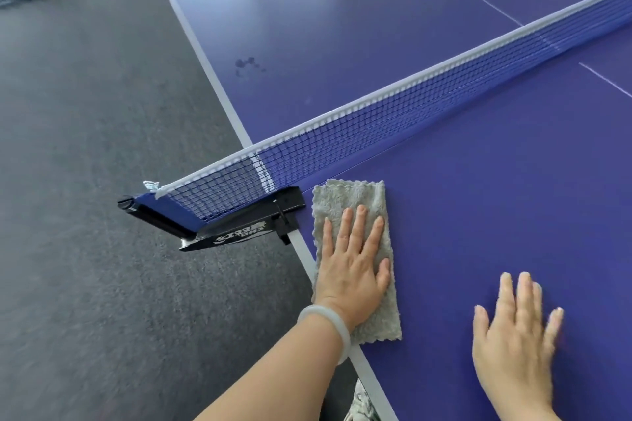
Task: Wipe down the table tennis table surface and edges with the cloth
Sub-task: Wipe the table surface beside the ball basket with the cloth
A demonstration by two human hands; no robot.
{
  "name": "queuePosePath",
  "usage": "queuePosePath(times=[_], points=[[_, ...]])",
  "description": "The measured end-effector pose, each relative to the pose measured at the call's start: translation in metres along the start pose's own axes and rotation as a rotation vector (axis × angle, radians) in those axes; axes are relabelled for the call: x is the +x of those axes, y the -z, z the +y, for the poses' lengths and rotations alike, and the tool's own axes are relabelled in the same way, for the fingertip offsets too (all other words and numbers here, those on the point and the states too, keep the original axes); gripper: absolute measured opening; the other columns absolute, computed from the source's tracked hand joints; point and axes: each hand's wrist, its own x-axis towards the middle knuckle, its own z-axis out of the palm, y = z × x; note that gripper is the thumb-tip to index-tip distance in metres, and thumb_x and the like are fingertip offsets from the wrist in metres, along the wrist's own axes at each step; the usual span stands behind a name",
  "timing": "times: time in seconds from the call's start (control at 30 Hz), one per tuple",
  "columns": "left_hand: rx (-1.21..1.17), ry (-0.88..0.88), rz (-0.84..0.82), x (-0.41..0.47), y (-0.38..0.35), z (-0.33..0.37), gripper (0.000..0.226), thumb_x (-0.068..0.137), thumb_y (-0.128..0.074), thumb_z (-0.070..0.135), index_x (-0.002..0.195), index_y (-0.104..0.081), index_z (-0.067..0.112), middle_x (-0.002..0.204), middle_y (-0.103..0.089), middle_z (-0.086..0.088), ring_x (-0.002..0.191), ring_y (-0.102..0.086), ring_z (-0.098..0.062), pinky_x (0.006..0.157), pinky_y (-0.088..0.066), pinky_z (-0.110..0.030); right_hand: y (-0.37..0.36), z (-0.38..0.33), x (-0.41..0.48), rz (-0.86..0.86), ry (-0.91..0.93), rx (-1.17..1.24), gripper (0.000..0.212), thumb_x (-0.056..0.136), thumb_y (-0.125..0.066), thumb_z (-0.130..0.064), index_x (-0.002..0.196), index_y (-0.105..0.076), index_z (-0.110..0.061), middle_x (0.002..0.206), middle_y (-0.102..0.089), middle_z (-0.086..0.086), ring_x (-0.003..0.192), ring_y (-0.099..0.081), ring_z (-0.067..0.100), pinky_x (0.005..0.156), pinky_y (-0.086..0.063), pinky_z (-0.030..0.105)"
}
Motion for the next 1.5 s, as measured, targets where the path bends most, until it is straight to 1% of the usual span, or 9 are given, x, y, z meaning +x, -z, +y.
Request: queuePosePath(times=[0.1,0.33,0.53,0.7,0.87,1.03,1.13,1.37,1.5], points=[[-0.036,0.213,0.036,-0.012,-0.004,0.002,0.067,0.098,-0.018,0.049,0.157,0.001,0.023,0.162,0.016,-0.015,0.148,0.023,-0.029,0.119,0.008,-0.055,-0.007,-0.038,0.024,-0.062,0.221,0.003,0.061,0.100,-0.035,-0.030,0.150,-0.028,0.003,0.160,-0.022,0.021,0.149,-0.022,0.035,0.122,-0.010,0.056],[-0.046,0.400,0.068,-0.001,-0.001,-0.017,0.073,0.093,-0.009,0.050,0.157,0.006,0.018,0.157,0.027,-0.023,0.147,0.025,-0.034,0.121,0.010,-0.050,-0.023,-0.053,0.030,-0.067,0.227,0.034,0.067,0.096,-0.019,-0.037,0.151,-0.032,-0.002,0.161,-0.025,0.014,0.150,-0.021,0.026,0.123,-0.015,0.050],[-0.055,0.416,0.054,0.002,0.000,-0.010,0.071,0.095,-0.007,0.045,0.156,0.011,0.013,0.155,0.030,-0.026,0.146,0.026,-0.037,0.120,0.011,-0.051,-0.020,-0.056,0.030,-0.055,0.216,0.035,0.066,0.095,-0.021,-0.035,0.150,-0.035,-0.001,0.160,-0.027,0.016,0.149,-0.025,0.029,0.122,-0.017,0.051],[-0.078,0.419,0.073,-0.015,-0.004,0.010,0.071,0.096,-0.017,0.044,0.156,-0.008,0.007,0.158,0.006,-0.033,0.148,0.008,-0.044,0.119,-0.003,-0.058,-0.021,-0.058,0.028,-0.027,0.221,0.040,0.065,0.096,-0.023,-0.034,0.148,-0.038,0.002,0.157,-0.031,0.019,0.146,-0.031,0.033,0.119,-0.022,0.055],[-0.056,0.287,0.027,0.029,0.004,-0.010,0.071,0.098,-0.014,0.046,0.157,0.008,0.012,0.159,0.024,-0.023,0.146,0.027,-0.034,0.120,0.013,-0.049,-0.017,-0.060,0.030,-0.049,0.209,0.042,0.063,0.096,-0.023,-0.033,0.148,-0.038,0.001,0.157,-0.032,0.018,0.146,-0.032,0.032,0.119,-0.022,0.053],[-0.166,0.442,0.025,0.063,0.011,0.019,0.070,0.102,-0.020,0.043,0.155,0.014,0.012,0.158,0.028,-0.021,0.145,0.029,-0.034,0.118,0.020,-0.048,-0.014,-0.059,0.030,-0.090,0.203,0.037,0.066,0.095,-0.019,-0.035,0.150,-0.035,-0.001,0.160,-0.028,0.015,0.148,-0.027,0.028,0.121,-0.020,0.051],[-0.268,0.289,0.041,0.058,0.014,0.029,0.064,0.104,-0.020,0.040,0.157,0.008,0.017,0.161,0.024,-0.012,0.146,0.029,-0.027,0.118,0.020,-0.044,-0.010,-0.059,0.030,-0.098,0.205,0.086,0.066,0.094,-0.021,-0.033,0.150,-0.036,-0.001,0.159,-0.028,0.015,0.148,-0.027,0.028,0.121,-0.019,0.051],[-0.103,0.236,0.142,0.026,0.009,-0.042,0.059,0.106,-0.014,0.033,0.156,0.004,0.011,0.164,0.011,-0.005,0.149,0.021,-0.018,0.119,0.021,-0.035,0.007,-0.065,0.043,-0.062,0.106,0.261,0.046,0.089,-0.052,0.004,0.135,-0.055,0.002,0.148,-0.047,0.016,0.141,-0.039,0.032,0.120,-0.019,0.056],[-0.114,0.209,0.158,0.024,0.007,-0.045,0.059,0.104,-0.014,0.032,0.157,-0.001,0.008,0.165,0.005,-0.006,0.150,0.014,-0.016,0.120,0.018,-0.034,0.014,-0.135,0.068,-0.044,0.419,0.388,0.052,0.093,-0.046,0.007,0.144,-0.044,0.000,0.156,-0.035,0.013,0.148,-0.026,0.026,0.122,-0.019,0.049]])
